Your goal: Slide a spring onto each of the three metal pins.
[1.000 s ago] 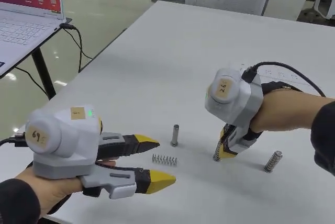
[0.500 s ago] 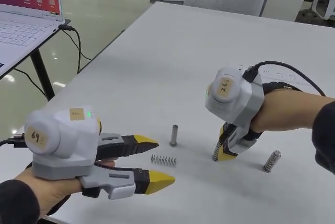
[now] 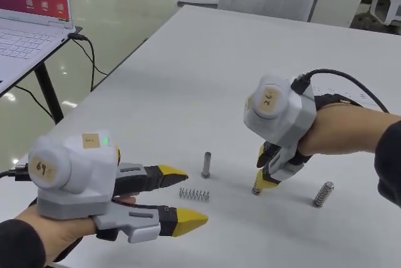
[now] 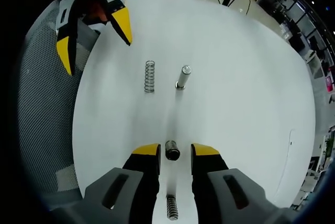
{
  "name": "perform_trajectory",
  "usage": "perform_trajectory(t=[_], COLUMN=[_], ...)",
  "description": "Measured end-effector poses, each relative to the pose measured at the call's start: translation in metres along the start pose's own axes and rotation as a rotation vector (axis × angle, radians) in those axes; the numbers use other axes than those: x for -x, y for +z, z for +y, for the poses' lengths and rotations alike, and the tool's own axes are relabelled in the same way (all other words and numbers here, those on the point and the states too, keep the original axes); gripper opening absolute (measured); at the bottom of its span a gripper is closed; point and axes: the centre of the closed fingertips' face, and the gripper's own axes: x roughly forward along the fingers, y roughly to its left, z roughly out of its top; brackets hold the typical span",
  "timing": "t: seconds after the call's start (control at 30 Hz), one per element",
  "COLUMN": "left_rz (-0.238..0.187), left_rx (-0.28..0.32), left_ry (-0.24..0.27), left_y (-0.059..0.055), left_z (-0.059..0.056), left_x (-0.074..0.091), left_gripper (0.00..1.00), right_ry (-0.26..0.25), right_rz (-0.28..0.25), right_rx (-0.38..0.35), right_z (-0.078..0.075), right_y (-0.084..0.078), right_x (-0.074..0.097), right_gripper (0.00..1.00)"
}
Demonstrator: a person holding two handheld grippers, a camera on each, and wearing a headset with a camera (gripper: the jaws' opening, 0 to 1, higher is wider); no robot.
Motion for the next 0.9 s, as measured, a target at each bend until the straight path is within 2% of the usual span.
perform_trajectory(t=[0.4,0.67,0.9], left_rz=[0.003,0.001,0.003], left_rx=[-0.002,-0.002,-0.001], left_ry=[0.001,0.0,0.0], left_y=[0.0,0.0,-0.001], left_z=[0.0,0.0,0.0], left_x=[0.0,0.0,0.0], left_gripper=[0.41,0.41,0.41], right_ry=[0.038,0.071,0.086], right_rz=[-0.107,-0.118,-0.128], right_rx=[-0.01,0.018,0.035], right_z=[0.014,0.028,0.034], right_y=[0.032,0.047,0.059], right_x=[0.001,-0.011,-0.022], right_gripper=[0.19,0.17,0.16])
